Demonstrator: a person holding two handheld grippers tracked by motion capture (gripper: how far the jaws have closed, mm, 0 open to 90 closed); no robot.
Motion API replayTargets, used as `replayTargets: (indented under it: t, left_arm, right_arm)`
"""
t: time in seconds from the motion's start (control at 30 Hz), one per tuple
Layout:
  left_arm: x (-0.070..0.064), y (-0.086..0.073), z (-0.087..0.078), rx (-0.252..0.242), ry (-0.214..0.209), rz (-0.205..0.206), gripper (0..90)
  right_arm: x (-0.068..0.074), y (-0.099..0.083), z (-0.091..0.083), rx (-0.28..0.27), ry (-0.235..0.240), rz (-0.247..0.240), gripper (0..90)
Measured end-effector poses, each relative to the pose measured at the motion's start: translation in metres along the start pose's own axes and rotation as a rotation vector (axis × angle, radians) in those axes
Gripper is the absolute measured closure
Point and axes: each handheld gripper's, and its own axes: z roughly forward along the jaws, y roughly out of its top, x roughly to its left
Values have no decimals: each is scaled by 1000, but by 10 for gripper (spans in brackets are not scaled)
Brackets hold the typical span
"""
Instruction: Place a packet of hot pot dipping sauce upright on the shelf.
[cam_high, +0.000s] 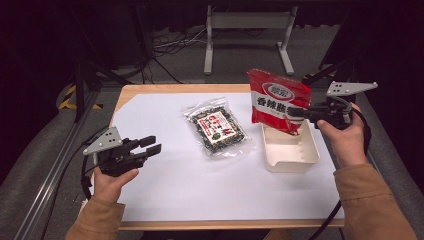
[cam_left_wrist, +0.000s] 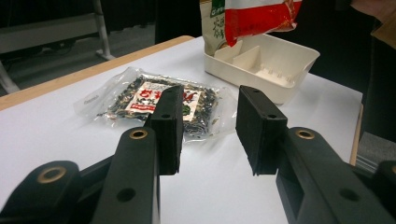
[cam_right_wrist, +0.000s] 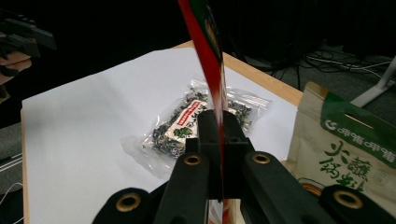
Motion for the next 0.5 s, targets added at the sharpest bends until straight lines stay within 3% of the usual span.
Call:
replayTargets:
  t: [0.5]
  left_arm:
    - [2,-1,0,1,-1,-10,613]
  right_arm:
    - [-20,-9,-9,-4,-48,29,896]
